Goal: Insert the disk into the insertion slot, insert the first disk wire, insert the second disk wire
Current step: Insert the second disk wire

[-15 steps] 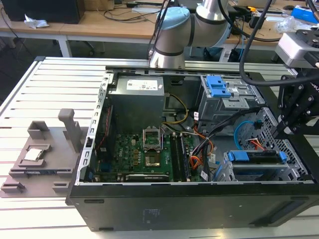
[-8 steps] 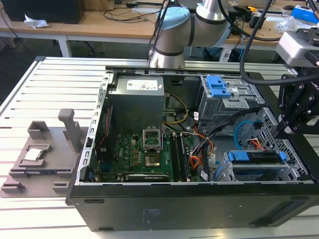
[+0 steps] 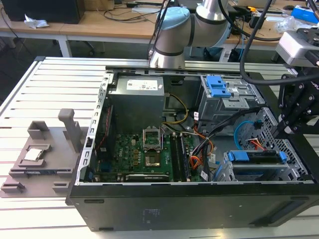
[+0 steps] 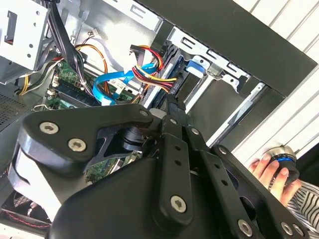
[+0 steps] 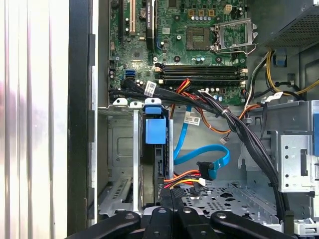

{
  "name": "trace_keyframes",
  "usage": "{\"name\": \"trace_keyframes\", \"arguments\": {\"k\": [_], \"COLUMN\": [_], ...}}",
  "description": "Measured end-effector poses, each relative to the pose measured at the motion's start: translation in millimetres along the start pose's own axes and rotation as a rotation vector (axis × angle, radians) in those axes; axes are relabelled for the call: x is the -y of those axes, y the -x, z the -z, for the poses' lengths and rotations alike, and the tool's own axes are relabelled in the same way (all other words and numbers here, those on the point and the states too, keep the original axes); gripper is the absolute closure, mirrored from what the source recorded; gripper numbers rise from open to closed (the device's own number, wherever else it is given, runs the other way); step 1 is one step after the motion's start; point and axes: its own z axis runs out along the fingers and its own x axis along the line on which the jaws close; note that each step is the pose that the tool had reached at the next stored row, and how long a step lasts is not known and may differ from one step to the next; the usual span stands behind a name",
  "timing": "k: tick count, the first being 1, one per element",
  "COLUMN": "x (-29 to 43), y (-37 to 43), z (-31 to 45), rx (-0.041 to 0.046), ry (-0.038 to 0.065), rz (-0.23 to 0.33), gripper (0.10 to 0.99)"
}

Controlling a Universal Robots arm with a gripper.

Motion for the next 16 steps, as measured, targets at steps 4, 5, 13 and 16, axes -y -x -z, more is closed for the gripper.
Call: {"name": "trace_keyframes", "arguments": {"k": [4, 5, 13, 16], "x": [0.0, 0.0, -2.0, -4.6], "y": [0.0, 0.0, 9.1, 12.2], "z": [0.1, 0.1, 0.0, 0.0], "rx": [0.0000, 0.0000, 0.0000, -0.0002], "ry": [0.000, 0.000, 0.000, 0.000], "rz": [0.000, 0.000, 0.000, 0.000], "gripper": [0.851, 0.851, 0.725, 0.725]}}
